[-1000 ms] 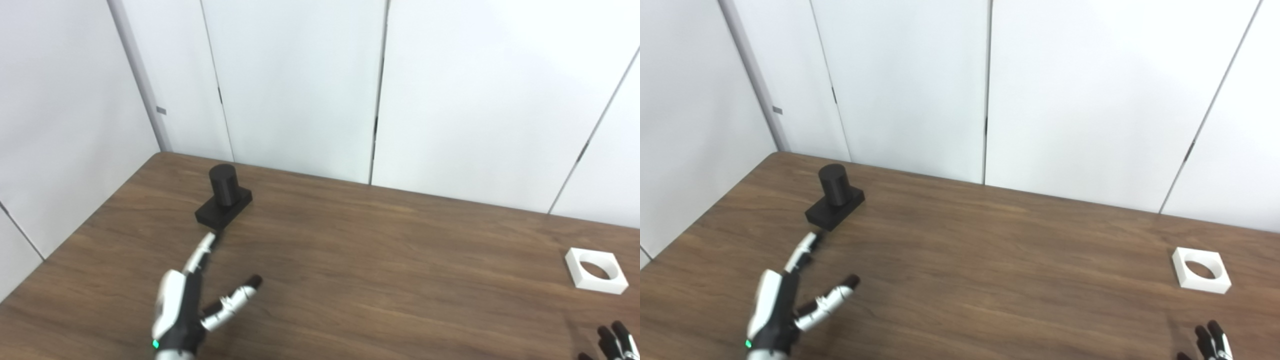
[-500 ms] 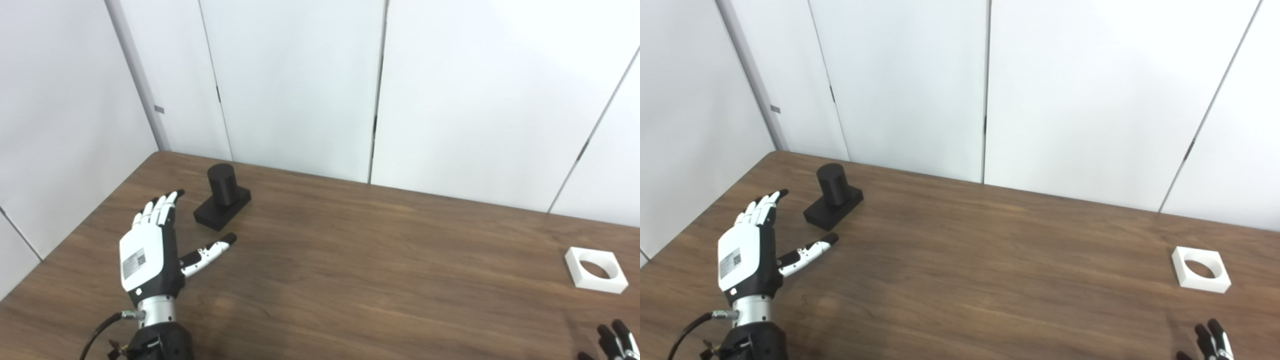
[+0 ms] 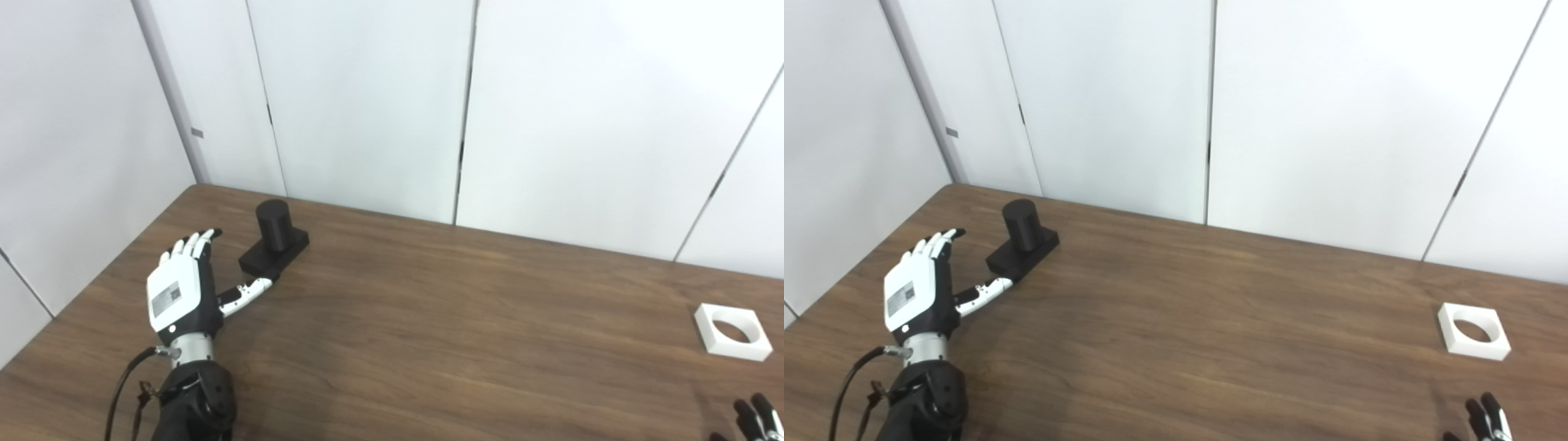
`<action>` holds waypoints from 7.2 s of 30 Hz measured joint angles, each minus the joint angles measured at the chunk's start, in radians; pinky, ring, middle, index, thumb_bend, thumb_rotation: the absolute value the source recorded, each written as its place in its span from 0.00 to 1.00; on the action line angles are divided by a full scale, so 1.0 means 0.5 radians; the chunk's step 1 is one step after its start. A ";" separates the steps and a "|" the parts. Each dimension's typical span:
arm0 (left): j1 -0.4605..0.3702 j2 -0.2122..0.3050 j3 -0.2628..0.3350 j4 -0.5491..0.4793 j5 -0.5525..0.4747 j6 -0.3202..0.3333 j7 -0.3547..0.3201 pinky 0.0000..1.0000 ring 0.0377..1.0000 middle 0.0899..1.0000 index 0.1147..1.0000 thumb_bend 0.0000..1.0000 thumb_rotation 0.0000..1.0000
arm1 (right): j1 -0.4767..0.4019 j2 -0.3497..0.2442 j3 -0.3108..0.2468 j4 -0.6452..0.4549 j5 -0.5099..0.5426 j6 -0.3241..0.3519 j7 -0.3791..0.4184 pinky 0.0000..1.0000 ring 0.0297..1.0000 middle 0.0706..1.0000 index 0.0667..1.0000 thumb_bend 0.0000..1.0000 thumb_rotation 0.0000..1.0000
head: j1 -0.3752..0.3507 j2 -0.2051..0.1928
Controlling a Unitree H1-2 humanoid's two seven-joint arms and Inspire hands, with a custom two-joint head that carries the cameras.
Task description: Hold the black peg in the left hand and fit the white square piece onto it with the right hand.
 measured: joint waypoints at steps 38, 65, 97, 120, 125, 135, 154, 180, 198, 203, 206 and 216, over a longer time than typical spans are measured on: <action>-0.357 0.187 -0.256 0.648 -0.212 0.219 -0.135 0.93 0.92 0.87 0.76 0.94 0.60 | 0.031 -0.032 0.030 -0.023 0.079 0.010 0.055 1.00 1.00 1.00 1.00 0.86 1.00 | -0.021 0.034; -0.465 0.185 -0.340 0.865 -0.308 0.085 0.140 0.93 0.89 0.83 0.69 0.90 0.49 | 0.039 -0.032 0.031 -0.047 0.087 0.041 0.052 1.00 1.00 1.00 1.00 0.84 1.00 | -0.043 0.049; -0.505 0.126 -0.279 0.989 -0.462 -0.162 0.458 0.72 0.79 0.69 0.41 0.52 0.05 | 0.040 -0.034 0.031 -0.071 0.084 0.081 0.055 1.00 1.00 1.00 1.00 0.81 1.00 | -0.071 0.089; 0.198 -0.053 -0.544 -0.105 -0.488 -0.303 0.004 0.63 0.72 0.69 0.42 0.52 0.05 | 0.042 0.036 0.091 -0.173 -0.123 0.202 -0.015 1.00 1.00 0.99 1.00 0.62 1.00 | -0.301 0.248; 0.333 -0.048 -0.587 -0.348 -0.516 -0.293 -0.208 0.63 0.73 0.71 0.42 0.51 0.05 | 0.045 0.049 0.111 -0.246 -0.146 0.271 -0.035 1.00 1.00 0.99 1.00 0.55 1.00 | -0.356 0.285; 0.454 0.028 -0.706 -0.720 -0.671 -0.209 -0.745 0.73 0.78 0.73 0.42 0.51 0.05 | 0.049 0.060 0.157 -0.358 -0.220 0.440 -0.055 1.00 1.00 0.97 1.00 0.55 1.00 | -0.509 0.399; 0.429 0.160 -0.977 -0.708 -0.833 -0.468 -1.038 0.74 0.82 0.74 0.42 0.51 0.04 | 0.039 0.065 0.229 -0.413 -0.301 0.544 -0.126 1.00 1.00 0.95 1.00 0.59 1.00 | -0.650 0.540; 0.396 0.212 -1.235 -0.622 0.369 -0.712 -0.761 0.90 0.82 0.73 0.42 0.52 0.05 | 0.032 0.065 0.278 -0.467 -0.336 0.630 -0.143 1.00 1.00 0.94 1.00 0.60 1.00 | -0.745 0.598; 0.399 0.222 -1.182 -0.621 0.263 -0.734 -0.810 0.84 0.80 0.72 0.42 0.52 0.05 | -0.400 -0.478 0.278 -0.659 -0.861 1.106 0.262 0.95 0.99 0.97 0.94 0.72 0.46 | -1.132 0.549; 0.401 0.222 -1.168 -0.621 0.244 -0.763 -0.819 0.84 0.80 0.72 0.42 0.52 0.05 | -0.734 -0.709 0.246 -0.592 -1.180 1.121 0.678 0.90 1.00 0.98 0.89 0.85 0.29 | -1.175 0.519; 0.401 0.219 -1.167 -0.621 0.239 -0.772 -0.830 0.84 0.80 0.72 0.42 0.52 0.05 | -0.887 -0.788 0.252 -0.460 -1.298 1.121 0.813 0.90 1.00 0.98 0.87 0.89 0.24 | -1.163 0.512; 0.403 0.222 -1.136 -0.621 0.205 -0.792 -0.858 0.88 0.83 0.74 0.42 0.52 0.05 | -1.187 -0.962 0.466 0.001 -1.545 1.092 0.927 1.00 1.00 1.00 0.87 0.92 0.22 | -1.203 0.482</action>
